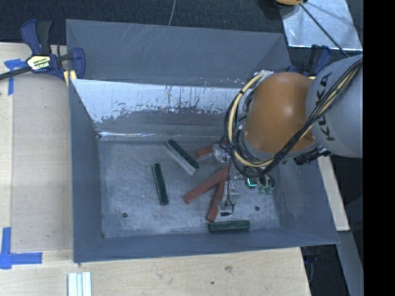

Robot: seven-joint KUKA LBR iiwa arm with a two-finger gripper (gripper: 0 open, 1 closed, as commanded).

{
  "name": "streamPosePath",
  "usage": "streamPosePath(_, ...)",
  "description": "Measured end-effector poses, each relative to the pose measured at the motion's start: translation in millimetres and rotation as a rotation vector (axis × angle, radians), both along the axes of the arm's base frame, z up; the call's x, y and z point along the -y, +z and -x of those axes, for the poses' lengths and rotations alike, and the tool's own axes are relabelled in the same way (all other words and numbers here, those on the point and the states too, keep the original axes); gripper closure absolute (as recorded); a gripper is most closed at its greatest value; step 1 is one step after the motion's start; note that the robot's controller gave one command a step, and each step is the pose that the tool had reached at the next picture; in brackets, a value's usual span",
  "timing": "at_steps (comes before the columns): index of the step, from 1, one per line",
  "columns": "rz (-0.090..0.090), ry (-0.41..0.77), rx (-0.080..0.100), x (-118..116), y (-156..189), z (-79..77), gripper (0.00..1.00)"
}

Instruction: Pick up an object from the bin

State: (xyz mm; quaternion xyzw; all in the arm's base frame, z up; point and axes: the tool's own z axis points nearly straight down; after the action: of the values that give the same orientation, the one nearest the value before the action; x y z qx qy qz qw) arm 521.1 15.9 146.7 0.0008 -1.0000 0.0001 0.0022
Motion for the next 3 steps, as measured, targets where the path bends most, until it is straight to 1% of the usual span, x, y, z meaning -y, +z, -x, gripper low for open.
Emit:
streamPosePath(1, 0.0, -0.001, 0.007, 0.0, 3.5, -1.9, 0.0)
streamPosePath(2, -0.001, -0.006, 0.014, 2.7, -51.1, 22.6, 0.0)
streamPosePath(3, -0.001, 0.249, 0.009, 15.8, -75.6, -20.0, 1.0)
